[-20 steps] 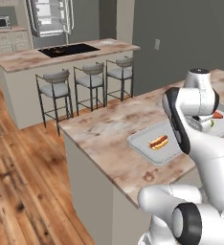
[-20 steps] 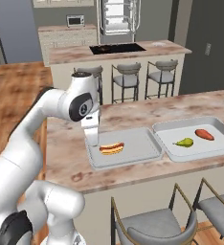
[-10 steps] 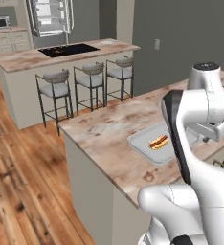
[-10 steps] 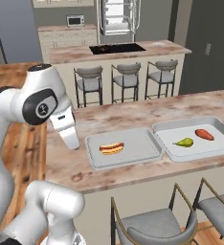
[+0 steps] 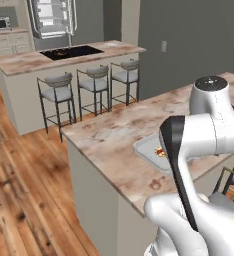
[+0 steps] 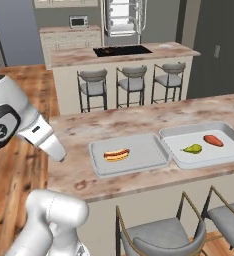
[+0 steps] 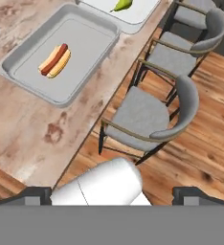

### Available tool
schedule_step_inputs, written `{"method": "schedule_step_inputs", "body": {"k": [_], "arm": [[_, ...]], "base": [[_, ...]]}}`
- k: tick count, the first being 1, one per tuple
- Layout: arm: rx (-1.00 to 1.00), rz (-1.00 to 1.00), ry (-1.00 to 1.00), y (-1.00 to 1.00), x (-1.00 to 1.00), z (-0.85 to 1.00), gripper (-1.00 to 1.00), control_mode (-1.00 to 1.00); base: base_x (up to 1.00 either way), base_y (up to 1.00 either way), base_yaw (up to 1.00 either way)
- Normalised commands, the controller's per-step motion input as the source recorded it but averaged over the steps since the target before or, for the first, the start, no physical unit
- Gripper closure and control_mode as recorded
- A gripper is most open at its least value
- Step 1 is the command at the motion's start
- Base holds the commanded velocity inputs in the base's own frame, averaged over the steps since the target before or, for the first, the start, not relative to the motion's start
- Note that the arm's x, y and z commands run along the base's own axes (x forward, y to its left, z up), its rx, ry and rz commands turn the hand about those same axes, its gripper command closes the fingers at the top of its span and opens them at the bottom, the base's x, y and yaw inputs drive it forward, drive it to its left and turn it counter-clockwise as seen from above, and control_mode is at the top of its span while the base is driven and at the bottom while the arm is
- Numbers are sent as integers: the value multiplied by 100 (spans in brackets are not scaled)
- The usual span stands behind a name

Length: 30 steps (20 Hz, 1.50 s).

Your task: Place the cold items (pear and sweet potato) from the fridge in one tupperware on the dining counter. Place the warm items (kebab skewer and hot dog) in the stove area in another tupperware.

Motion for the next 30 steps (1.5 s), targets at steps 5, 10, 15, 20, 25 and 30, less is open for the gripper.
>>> {"method": "schedule_step_inputs", "body": {"k": [5, 10, 15, 20, 25, 30], "arm": [[0, 16, 0, 0, -29, 1, -100, 100], [0, 0, 0, 0, 0, 0, -100, 100], [0, 0, 0, 0, 0, 0, -100, 100], [0, 0, 0, 0, 0, 0, -100, 100], [0, 0, 0, 0, 0, 0, -100, 100], [0, 0, 0, 0, 0, 0, -100, 100]], "base": [[-48, 7, 19], [-62, 72, 18], [-9, 100, 1], [20, 100, -14], [53, 100, -42], [78, 100, -40]]}}
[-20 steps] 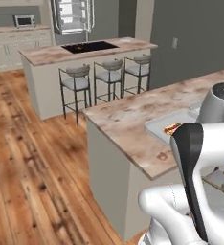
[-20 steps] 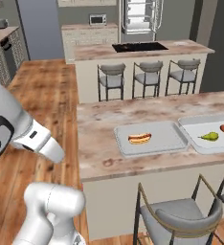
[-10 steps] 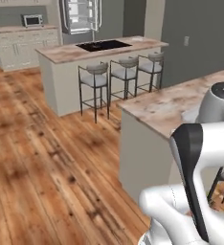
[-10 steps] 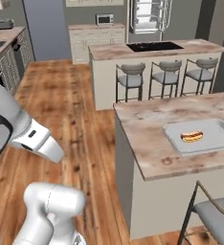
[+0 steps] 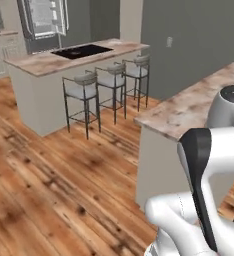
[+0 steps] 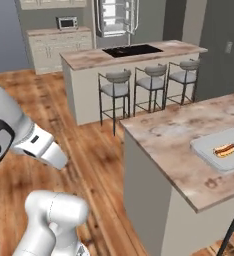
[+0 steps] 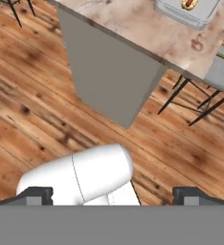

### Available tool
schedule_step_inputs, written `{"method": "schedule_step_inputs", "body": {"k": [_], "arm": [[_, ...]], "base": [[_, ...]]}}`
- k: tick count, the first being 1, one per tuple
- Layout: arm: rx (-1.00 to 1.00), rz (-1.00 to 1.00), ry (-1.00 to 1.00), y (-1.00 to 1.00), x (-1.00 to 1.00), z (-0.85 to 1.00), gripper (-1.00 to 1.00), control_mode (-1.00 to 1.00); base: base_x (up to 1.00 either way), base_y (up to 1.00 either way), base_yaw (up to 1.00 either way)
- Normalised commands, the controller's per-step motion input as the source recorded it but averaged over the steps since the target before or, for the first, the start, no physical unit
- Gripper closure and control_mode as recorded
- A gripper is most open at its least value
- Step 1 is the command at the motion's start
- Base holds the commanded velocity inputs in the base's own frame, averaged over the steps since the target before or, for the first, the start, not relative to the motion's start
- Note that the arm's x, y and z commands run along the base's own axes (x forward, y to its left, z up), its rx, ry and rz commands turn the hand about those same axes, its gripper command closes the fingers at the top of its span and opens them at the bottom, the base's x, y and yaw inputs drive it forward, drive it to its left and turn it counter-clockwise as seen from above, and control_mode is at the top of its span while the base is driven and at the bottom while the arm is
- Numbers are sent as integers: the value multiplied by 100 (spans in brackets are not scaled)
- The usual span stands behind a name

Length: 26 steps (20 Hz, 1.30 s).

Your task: Place the cold items (pear and sweet potato) from the fridge in one tupperware on the dining counter. Place the warm items (kebab skewer and hot dog) in the stove area in another tupperware.

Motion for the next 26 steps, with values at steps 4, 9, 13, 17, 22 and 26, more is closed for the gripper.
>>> {"method": "schedule_step_inputs", "body": {"k": [4, 9, 13, 17, 22, 26], "arm": [[0, 0, 0, 0, 0, 0, -100, 100], [0, 0, 0, 0, 0, 0, -100, 100], [0, 0, 0, 0, 0, 0, -100, 100], [0, 0, 0, 0, 0, 0, -100, 100], [0, 0, 0, 0, 0, 0, -100, 100], [0, 0, 0, 0, 0, 0, -100, 100]], "base": [[68, 100, -41], [67, 100, -40], [45, 100, -42], [46, 100, -37], [75, 100, -28], [100, 72, 5]]}}
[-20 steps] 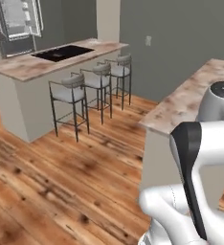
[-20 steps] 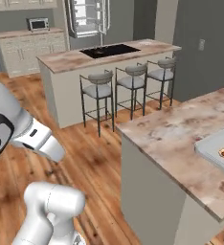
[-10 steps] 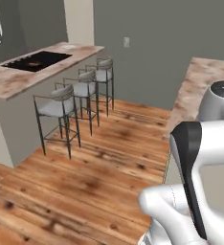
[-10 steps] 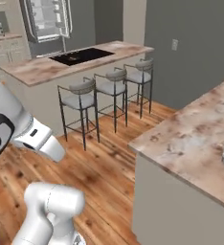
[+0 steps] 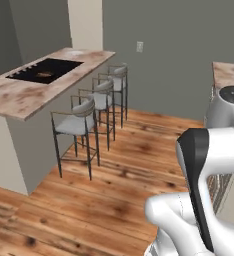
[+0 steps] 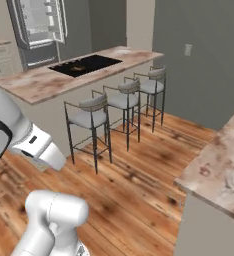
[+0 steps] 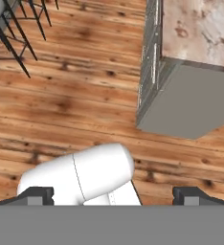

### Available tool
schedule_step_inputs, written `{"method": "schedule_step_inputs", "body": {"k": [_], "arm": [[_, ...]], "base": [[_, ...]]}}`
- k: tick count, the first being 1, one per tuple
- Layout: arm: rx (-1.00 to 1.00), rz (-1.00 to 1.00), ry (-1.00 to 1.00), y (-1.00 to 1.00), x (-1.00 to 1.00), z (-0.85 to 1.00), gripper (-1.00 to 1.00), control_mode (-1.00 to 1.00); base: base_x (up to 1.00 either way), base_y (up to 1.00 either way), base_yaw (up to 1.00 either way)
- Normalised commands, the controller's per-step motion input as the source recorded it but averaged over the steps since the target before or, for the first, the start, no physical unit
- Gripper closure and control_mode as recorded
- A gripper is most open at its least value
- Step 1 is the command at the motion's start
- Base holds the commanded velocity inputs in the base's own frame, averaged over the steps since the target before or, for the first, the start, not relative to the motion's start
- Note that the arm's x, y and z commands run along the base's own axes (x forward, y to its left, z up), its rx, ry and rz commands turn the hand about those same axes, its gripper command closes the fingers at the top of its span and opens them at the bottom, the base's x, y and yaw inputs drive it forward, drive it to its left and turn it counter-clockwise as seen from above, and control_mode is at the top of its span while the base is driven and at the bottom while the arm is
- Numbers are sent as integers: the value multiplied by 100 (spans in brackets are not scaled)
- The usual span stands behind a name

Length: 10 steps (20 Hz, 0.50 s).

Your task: Place the cold items (pear and sweet potato) from the fridge in one tupperware on the dining counter. Place the warm items (kebab skewer and hot dog) in the stove area in another tupperware.

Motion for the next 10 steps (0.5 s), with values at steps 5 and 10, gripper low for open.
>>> {"method": "schedule_step_inputs", "body": {"k": [5, 10], "arm": [[0, 0, 0, 0, 0, 0, -100, 100], [0, 0, 0, 0, 0, 0, -100, 100]], "base": [[100, 42, 29], [100, 5, 32]]}}
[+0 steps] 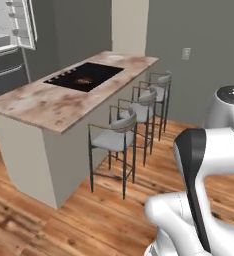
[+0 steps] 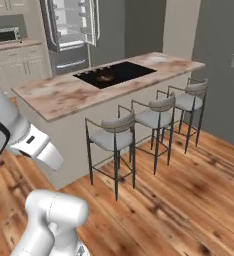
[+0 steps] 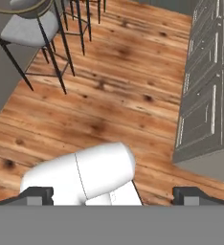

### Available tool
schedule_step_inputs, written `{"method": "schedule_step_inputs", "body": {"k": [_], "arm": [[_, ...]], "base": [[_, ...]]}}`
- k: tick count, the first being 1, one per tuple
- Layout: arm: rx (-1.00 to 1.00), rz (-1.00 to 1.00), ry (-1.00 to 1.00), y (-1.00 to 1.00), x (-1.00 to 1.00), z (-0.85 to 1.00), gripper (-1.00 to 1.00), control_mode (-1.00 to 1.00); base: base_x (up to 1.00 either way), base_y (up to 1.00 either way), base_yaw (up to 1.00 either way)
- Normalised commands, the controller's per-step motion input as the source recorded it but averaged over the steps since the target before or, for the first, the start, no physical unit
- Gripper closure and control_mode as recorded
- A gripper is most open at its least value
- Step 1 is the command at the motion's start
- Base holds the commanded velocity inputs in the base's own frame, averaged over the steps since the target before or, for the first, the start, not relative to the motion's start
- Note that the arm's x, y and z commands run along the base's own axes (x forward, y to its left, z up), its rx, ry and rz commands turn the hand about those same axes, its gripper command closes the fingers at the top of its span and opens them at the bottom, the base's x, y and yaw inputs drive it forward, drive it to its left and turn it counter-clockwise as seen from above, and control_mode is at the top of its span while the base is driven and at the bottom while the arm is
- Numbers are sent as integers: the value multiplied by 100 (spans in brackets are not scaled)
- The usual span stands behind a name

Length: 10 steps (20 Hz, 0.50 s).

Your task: Place the cold items (pear and sweet potato) from the fridge in one tupperware on the dining counter. Place the warm items (kebab skewer and hot dog) in the stove area in another tupperware.

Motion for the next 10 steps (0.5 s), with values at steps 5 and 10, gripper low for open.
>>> {"method": "schedule_step_inputs", "body": {"k": [5, 10], "arm": [[0, 0, 0, 0, 0, 0, -100, 100], [0, 0, 0, 0, 0, 0, -100, 100]], "base": [[100, -11, 38], [100, -25, 44]]}}
